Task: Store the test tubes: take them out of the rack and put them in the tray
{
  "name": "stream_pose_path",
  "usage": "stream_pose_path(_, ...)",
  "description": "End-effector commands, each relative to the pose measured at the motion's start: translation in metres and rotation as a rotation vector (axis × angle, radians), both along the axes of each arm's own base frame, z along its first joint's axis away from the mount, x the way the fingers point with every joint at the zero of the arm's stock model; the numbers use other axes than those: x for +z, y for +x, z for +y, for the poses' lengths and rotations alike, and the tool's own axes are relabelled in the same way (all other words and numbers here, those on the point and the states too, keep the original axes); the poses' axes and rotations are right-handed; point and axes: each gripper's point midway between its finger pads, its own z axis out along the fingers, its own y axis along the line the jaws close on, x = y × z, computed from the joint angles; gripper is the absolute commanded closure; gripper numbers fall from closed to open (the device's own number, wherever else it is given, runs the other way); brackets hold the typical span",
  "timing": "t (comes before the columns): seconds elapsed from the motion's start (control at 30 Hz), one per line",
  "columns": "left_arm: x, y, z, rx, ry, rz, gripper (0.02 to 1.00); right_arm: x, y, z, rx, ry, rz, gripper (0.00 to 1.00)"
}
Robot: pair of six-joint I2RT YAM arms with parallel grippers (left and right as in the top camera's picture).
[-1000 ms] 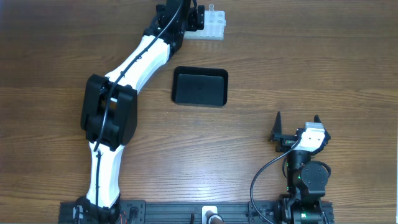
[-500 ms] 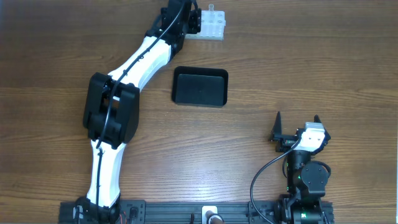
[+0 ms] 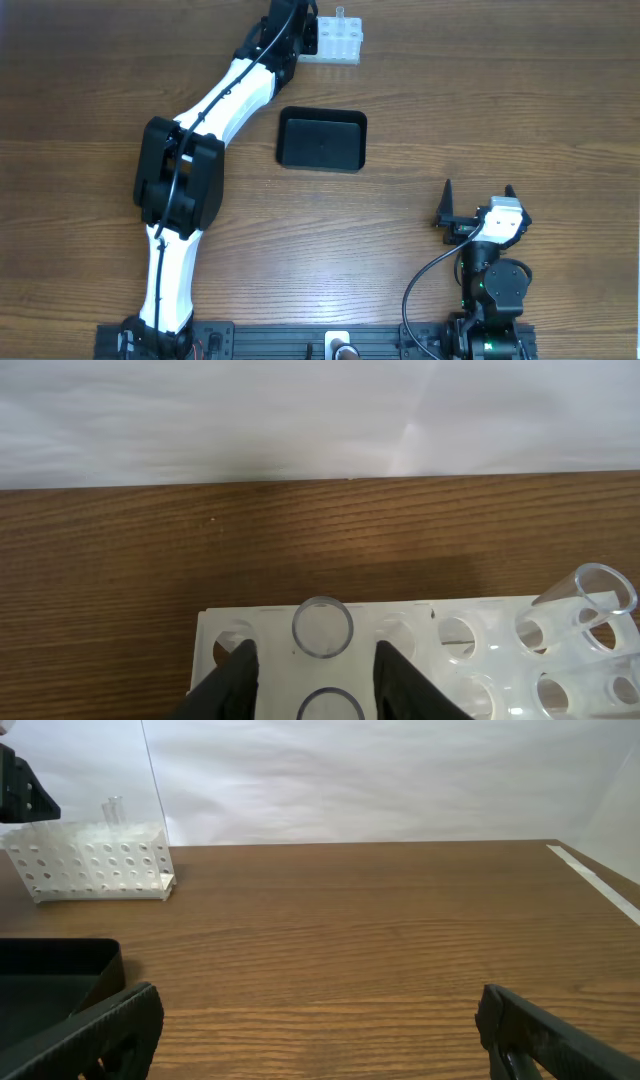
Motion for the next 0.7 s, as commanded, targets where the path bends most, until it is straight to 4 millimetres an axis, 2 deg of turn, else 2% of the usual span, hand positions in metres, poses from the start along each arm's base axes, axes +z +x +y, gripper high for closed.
stream_pose_path(0.03, 0.0013, 0.0059, 0.0006, -0.002, 0.000, -0.011, 0.713, -0.0025, 0.0002, 0.0031, 0.015, 0.001, -0.001, 0.007)
stream_pose_path(0.1, 0.0013, 0.0058, 0.0002, -0.002, 0.000, -0.011, 0.770, -0.0025, 0.0002, 0.0031, 0.015, 0.001, -0.001, 0.007)
stream_pose_path(0.23, 0.0014, 0.0057, -0.0003, -0.003, 0.000, -0.012, 0.820, -0.0025, 0.0002, 0.0031, 0.015, 0.001, -0.001, 0.009)
stream_pose_path(0.7, 0.0023, 0.0035, -0.0076, -0.015, -0.001, -0.015, 0.875, -0.0025, 0.0002, 0.0031, 0.015, 0.001, -0.001, 0.009)
